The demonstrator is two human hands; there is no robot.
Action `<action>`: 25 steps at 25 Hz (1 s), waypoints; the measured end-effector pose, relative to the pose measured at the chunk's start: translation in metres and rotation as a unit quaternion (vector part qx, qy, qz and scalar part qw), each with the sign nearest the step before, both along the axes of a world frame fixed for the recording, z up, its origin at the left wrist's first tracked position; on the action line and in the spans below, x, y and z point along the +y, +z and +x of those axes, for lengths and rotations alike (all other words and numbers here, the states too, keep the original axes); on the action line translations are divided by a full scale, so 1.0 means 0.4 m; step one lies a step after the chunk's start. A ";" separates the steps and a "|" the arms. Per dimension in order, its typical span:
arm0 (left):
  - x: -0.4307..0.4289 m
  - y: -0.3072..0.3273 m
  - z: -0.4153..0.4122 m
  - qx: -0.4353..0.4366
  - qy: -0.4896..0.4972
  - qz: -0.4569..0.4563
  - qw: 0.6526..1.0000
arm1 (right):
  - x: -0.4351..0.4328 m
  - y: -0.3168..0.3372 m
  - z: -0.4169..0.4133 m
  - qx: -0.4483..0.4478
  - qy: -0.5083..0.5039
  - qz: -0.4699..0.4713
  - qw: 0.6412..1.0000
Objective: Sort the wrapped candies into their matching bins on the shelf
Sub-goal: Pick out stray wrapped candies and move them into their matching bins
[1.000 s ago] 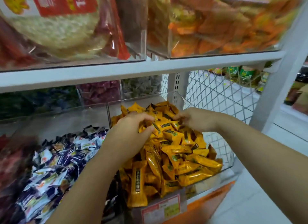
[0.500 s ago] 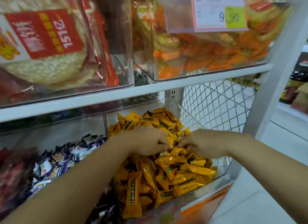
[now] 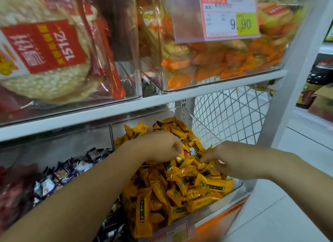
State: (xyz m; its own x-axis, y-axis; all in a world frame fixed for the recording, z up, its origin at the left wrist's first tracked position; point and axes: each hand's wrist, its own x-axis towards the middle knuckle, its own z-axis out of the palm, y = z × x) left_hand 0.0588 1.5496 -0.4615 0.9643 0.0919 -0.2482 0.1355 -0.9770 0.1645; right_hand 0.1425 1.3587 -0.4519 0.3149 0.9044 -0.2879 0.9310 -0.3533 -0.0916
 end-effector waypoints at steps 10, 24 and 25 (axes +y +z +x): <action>0.007 -0.042 0.116 0.025 -0.034 0.015 0.999 | -0.030 -0.022 0.012 0.021 -0.045 0.140 0.989; -0.019 -0.062 0.150 0.071 -0.011 -0.057 0.996 | -0.051 -0.105 0.043 0.131 -0.155 0.341 0.918; -0.013 -0.055 0.149 0.057 -0.008 -0.067 0.996 | -0.051 -0.105 0.041 0.133 -0.151 0.342 0.918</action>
